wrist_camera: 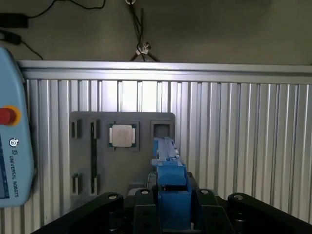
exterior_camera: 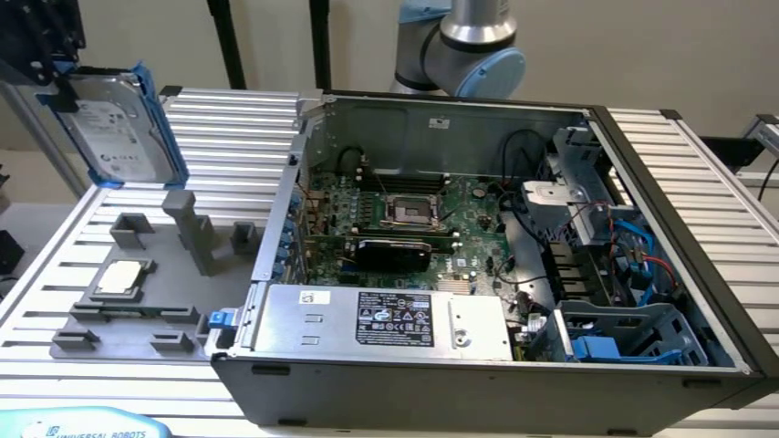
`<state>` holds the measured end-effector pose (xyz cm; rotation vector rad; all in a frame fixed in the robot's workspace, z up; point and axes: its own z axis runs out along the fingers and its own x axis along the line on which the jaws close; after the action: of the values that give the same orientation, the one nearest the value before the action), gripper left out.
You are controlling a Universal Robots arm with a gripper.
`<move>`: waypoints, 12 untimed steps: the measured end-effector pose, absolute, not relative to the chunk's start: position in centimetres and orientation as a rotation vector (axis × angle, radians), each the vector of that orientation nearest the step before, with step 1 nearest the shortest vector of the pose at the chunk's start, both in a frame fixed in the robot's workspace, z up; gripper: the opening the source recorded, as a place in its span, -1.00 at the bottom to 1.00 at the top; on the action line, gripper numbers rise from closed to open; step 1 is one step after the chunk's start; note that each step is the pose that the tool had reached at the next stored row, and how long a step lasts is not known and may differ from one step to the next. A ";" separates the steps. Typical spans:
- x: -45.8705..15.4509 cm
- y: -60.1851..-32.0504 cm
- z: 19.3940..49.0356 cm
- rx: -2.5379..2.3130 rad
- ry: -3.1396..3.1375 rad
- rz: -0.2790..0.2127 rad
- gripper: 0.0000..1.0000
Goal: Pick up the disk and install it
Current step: 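Pick up the disk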
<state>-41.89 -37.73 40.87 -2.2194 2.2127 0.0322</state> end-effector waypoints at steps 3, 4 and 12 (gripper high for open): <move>-41.1 -37.7 42.2 -2.221 2.212 0.034 -0.35; -40.8 -37.7 42.7 -2.221 2.211 0.034 -0.35; -37.3 -37.8 45.4 -2.224 2.212 0.044 -0.35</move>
<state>-37.31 -37.76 45.44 -2.2239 2.2122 0.0442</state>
